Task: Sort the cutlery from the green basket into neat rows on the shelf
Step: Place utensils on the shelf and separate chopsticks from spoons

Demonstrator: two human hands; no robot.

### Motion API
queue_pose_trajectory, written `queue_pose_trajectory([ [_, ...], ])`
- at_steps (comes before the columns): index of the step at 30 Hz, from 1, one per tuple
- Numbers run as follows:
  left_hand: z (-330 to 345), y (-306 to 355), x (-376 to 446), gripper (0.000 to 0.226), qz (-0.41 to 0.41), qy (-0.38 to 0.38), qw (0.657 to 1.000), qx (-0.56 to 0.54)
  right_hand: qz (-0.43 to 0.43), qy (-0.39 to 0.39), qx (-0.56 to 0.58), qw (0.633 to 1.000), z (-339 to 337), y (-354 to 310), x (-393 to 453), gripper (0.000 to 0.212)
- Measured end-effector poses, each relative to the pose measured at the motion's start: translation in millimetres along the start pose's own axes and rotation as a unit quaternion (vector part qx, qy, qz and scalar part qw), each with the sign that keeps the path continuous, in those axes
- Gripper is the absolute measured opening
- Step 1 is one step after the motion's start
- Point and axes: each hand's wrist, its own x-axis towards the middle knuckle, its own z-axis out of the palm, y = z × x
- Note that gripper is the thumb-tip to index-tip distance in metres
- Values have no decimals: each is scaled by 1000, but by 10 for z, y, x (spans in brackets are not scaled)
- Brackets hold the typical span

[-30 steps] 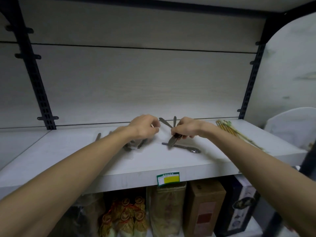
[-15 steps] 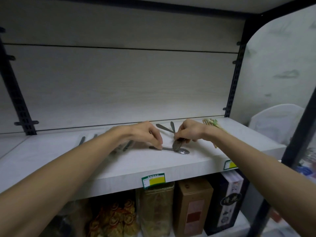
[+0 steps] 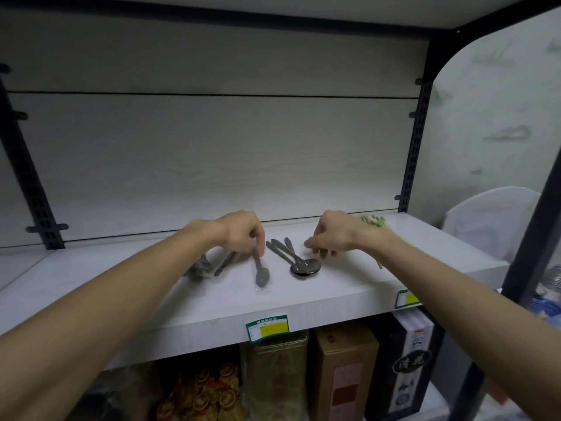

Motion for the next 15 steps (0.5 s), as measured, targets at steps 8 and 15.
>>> queue_pose_trajectory([
  [8,125,-16,131,24,-24,43,999,-8,1,27,-123,992,120,353,335,49],
  [15,172,-14,179,15,-40,55,998,-6,-78,92,-180,976,174,399,496,21],
])
